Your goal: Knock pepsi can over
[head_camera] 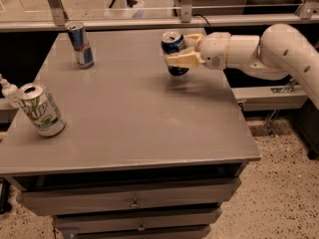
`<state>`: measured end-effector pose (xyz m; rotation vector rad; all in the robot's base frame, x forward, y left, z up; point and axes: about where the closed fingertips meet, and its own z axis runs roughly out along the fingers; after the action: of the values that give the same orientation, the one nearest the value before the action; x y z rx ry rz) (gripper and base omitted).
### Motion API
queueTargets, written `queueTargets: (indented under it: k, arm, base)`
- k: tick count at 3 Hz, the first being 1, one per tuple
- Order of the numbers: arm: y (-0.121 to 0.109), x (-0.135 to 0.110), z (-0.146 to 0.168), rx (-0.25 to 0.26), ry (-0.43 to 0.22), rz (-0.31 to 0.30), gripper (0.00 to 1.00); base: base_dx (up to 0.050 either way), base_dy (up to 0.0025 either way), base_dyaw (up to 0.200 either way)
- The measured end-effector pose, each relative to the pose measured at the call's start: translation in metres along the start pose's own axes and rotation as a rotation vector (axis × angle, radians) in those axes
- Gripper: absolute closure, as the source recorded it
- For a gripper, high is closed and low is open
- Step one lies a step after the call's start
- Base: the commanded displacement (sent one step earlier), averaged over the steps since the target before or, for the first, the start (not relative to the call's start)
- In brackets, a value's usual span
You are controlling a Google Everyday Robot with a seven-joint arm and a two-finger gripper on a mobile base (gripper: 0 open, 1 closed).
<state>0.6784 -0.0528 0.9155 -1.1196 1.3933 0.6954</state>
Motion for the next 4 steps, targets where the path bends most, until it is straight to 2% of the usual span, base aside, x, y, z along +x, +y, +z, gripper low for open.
queueTargets:
  k: [1,2,3,4]
  arm:
    - [0.027,-0.014,-0.005,-0.118,0.112,-0.123,1.0]
    - [0.067,-0.019,-0.009,-0.272,0.264,-0.319,1.0]
    - [0.099,-0.011,-0.01,-0.407,0.433,-0.541,1.0]
    - [0.125,0.001,-0.007,-0.515,0.579,-0.761,1.0]
  base:
    - [0.0,0.0,0.0]
    - [0.0,0.0,0.0]
    - [0.0,0.0,0.0]
    - [0.0,0.0,0.0]
